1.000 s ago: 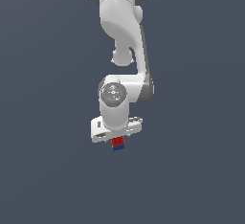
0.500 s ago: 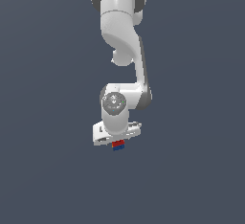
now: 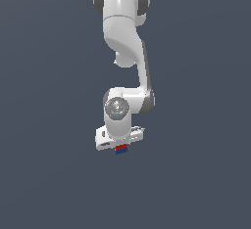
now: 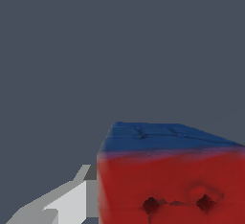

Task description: Pick up the object and move it to a goal position.

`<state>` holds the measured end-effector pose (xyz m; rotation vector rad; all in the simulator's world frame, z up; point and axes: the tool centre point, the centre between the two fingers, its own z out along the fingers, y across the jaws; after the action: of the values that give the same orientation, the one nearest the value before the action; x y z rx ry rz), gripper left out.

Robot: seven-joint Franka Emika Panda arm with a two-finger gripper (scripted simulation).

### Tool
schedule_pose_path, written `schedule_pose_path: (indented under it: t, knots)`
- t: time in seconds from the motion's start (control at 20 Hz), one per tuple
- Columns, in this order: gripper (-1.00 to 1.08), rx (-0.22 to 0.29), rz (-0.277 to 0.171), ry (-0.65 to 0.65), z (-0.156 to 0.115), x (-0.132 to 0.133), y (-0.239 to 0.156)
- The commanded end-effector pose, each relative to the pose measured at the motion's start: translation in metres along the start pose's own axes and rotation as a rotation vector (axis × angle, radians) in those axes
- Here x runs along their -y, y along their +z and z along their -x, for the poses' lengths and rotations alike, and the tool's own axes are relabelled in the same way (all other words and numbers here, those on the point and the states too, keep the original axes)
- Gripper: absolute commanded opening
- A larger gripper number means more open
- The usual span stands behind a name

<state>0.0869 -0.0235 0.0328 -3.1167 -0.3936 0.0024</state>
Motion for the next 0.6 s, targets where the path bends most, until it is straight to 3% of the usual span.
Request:
schedule_pose_path:
  t: [0.0, 0.55]
  knots:
    - [-1.0, -0.001, 0.0, 0.0, -0.0006, 0.0, -0.0004]
    - [-1.0, 0.0, 0.0, 0.0, 0.0025, 0.0004, -0.0033]
